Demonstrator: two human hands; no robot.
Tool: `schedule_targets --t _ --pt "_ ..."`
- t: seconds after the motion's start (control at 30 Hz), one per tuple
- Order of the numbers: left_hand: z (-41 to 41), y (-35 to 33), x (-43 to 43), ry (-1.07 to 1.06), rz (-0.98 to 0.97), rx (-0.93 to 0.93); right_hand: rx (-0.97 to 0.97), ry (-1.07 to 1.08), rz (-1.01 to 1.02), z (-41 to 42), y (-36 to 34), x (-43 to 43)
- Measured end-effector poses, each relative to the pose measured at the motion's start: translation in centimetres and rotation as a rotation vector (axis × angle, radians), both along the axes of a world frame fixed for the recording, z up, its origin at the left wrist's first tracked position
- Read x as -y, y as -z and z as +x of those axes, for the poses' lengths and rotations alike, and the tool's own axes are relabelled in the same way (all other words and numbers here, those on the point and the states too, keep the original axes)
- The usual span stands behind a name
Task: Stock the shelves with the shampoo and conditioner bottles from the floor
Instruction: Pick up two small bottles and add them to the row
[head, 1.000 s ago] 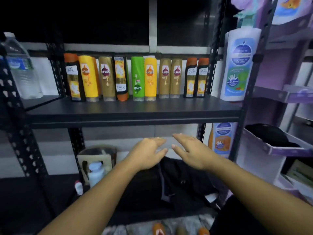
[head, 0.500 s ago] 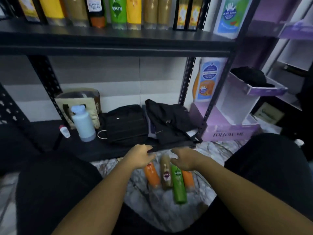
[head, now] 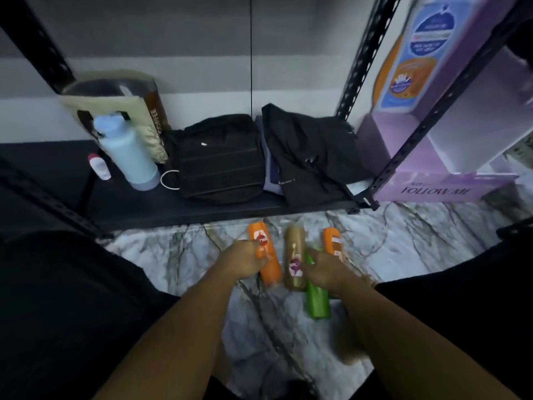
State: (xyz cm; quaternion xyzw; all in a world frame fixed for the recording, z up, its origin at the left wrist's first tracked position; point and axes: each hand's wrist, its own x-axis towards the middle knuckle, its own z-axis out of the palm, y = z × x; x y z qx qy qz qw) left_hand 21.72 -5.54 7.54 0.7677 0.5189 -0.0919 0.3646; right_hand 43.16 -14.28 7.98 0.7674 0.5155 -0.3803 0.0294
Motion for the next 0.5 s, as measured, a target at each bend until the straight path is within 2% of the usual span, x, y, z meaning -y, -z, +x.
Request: schedule_targets --t 0.13,0.27,0.5 --pt "1.0 4.1 -1.5 -0.034 -0.068 -0.043 -0.032 0.057 -0.016 0.1 3.9 -2.8" --pt "1.9 8.0 -3.4 -0.212 -0.140 -0.021 -0.038 0.115 0.023 0.5 7.1 -5.7" --pt "3.9 13.4 -5.8 -0.556 -0.272 0.163 -0.147 0.327 0.047 2.0 13.4 -10.4"
